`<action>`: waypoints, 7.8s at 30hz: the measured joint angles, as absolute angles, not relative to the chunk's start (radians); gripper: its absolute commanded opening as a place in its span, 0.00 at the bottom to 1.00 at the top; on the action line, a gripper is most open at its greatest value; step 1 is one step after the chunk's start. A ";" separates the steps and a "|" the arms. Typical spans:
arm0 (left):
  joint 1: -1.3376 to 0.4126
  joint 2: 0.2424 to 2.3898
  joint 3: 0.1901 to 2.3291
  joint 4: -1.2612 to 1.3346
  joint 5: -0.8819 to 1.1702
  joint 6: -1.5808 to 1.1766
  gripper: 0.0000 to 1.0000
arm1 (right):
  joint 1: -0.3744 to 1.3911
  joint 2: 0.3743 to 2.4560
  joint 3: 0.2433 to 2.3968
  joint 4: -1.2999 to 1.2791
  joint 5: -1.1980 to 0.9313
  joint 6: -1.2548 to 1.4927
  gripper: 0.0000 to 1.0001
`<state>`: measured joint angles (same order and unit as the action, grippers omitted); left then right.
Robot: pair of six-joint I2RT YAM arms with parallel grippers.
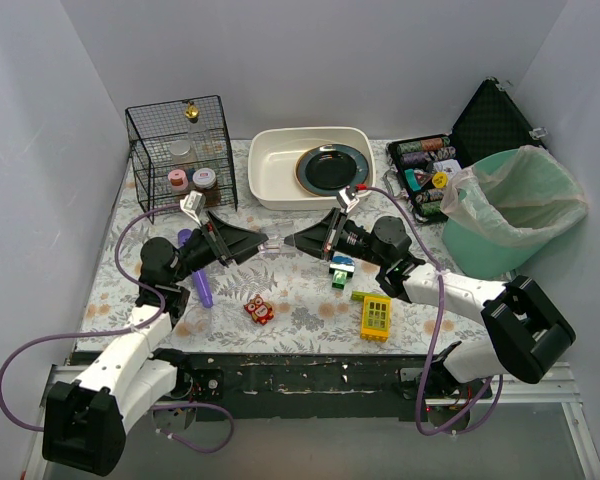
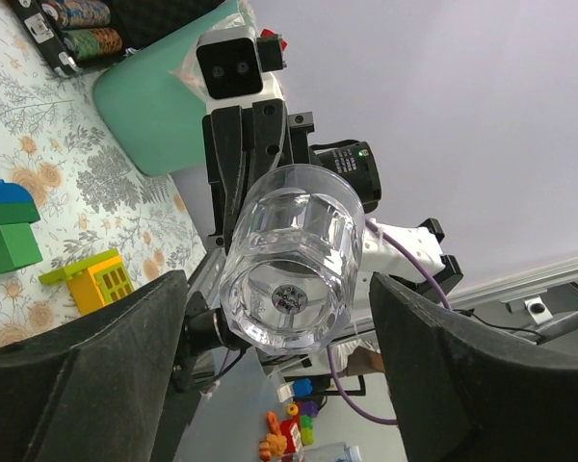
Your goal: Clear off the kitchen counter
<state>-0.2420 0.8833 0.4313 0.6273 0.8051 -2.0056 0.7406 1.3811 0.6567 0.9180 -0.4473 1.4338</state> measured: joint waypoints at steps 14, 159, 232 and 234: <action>-0.245 0.889 0.439 0.629 0.804 -2.006 0.74 | 0.741 1.383 0.657 0.924 -0.449 1.438 0.01; -0.364 1.636 1.703 -0.609 0.063 -1.017 0.98 | 0.539 0.757 0.631 -0.483 -0.138 0.685 0.47; -0.067 1.050 1.158 -0.670 0.092 -1.156 0.98 | 1.240 2.159 1.676 -0.236 -0.142 0.805 0.43; -0.067 1.050 1.158 -0.670 0.092 -1.156 0.98 | 1.240 2.160 1.676 -0.234 -0.146 0.807 0.41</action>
<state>-0.0669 1.0500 1.1584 -0.6701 0.0917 -1.1564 1.2404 2.1597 1.6760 -0.2344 -0.1459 0.8066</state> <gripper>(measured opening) 0.981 0.450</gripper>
